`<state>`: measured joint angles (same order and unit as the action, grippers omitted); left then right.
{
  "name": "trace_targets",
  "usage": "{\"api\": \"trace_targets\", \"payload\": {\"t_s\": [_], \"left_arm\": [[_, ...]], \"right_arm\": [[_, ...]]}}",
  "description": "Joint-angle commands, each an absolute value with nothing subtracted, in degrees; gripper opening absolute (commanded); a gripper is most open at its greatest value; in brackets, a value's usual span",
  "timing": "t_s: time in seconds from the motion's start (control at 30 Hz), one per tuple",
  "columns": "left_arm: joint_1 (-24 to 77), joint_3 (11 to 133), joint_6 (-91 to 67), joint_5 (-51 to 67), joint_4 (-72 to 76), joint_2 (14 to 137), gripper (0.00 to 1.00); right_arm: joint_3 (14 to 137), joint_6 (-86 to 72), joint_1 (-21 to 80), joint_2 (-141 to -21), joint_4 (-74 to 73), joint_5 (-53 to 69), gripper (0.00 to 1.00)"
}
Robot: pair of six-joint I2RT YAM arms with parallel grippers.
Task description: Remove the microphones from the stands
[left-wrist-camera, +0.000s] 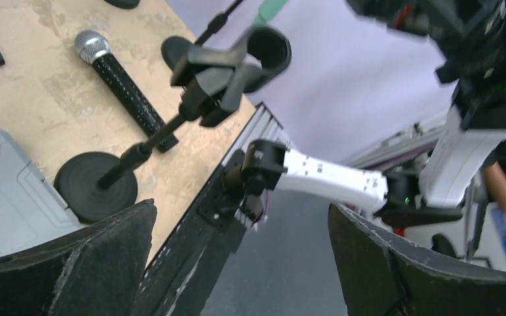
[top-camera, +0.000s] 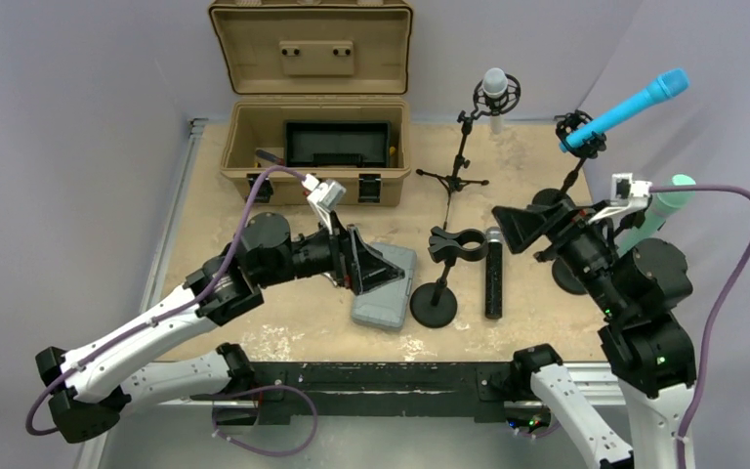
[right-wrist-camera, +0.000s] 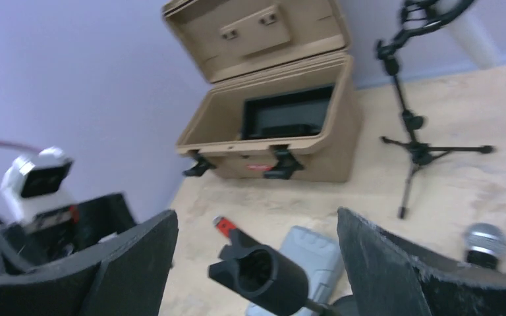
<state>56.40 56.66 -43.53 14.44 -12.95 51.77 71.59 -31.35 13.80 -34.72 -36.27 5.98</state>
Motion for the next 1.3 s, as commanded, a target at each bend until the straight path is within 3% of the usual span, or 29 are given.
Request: {"api": "trace_targets", "payload": {"t_s": [0.0,0.1,0.37,0.5,0.9,1.03,1.27], "left_arm": [[51.83,57.53,-52.68,17.01,-4.85,54.28,1.0],[49.71,58.23,-54.18,19.06,-3.22,57.1,1.0],[49.4,62.49,-54.96,22.32,-1.46,66.62,0.99],[49.4,64.5,-56.0,22.51,-0.89,70.85,0.95],[49.83,62.14,-60.65,23.97,9.22,77.46,0.75],[50.82,60.32,-58.76,23.14,7.81,76.92,0.65],[53.34,52.69,-58.85,20.66,8.88,76.7,0.61]], "right_arm": [[66.19,-34.42,13.63,-35.83,-34.97,26.18,0.88],[62.87,-34.44,13.64,-34.91,-32.29,31.34,0.89],[60.67,-31.3,13.69,-35.56,-34.66,29.4,0.89],[58.26,-31.03,13.71,-35.26,-33.39,29.44,0.83],[53.79,-29.66,13.7,-36.05,-31.18,31.99,0.52],[51.97,-29.1,13.71,-35.66,-32.36,31.64,0.5],[46.35,-29.54,13.67,-33.87,-35.15,31.27,0.48]]}}
